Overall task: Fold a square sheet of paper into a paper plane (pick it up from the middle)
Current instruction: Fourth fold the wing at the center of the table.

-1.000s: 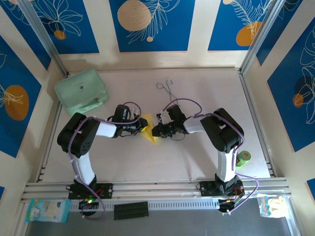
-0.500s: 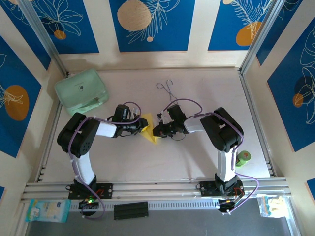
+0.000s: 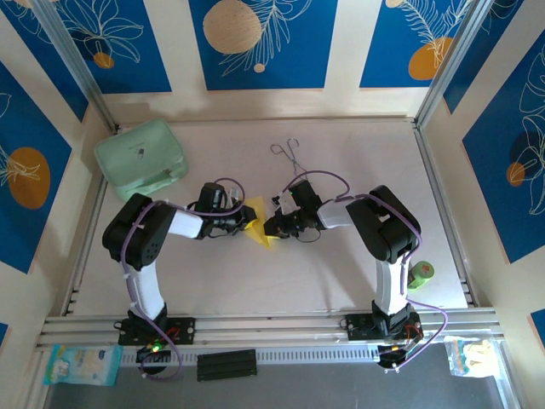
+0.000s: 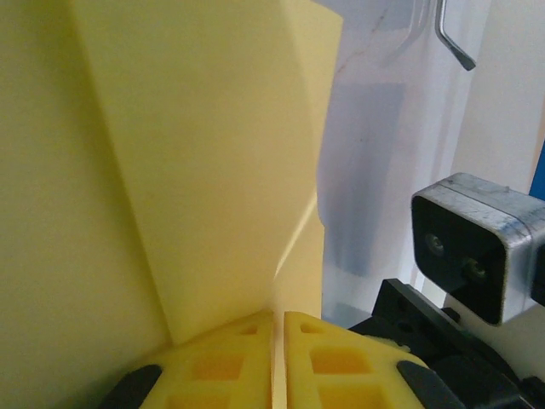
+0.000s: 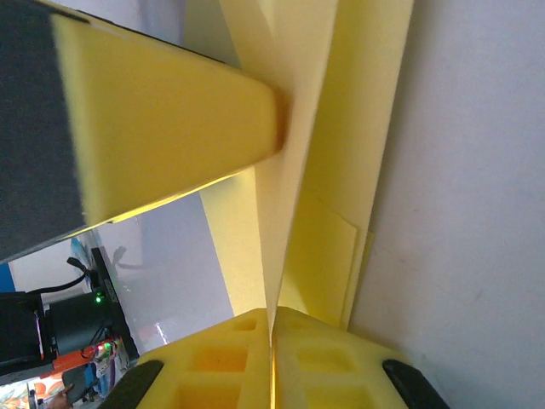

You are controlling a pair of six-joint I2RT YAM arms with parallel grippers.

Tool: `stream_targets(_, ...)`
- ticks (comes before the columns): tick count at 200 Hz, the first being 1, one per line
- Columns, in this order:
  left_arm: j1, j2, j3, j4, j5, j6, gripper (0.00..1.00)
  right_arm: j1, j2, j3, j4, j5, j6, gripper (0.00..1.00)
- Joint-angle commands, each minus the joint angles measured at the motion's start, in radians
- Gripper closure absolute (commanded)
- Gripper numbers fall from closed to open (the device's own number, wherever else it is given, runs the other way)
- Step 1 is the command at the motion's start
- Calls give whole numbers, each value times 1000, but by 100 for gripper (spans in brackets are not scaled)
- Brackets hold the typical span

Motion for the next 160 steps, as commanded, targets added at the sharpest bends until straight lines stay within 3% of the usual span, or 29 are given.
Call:
stream_targets(1, -7, 20, 14, 17, 16, 21, 87, -10, 33, -9, -118, 33, 7, 89)
stream_targets(160, -8, 31, -10, 22, 0, 17, 87, 6, -72, 15, -271, -45, 28, 83)
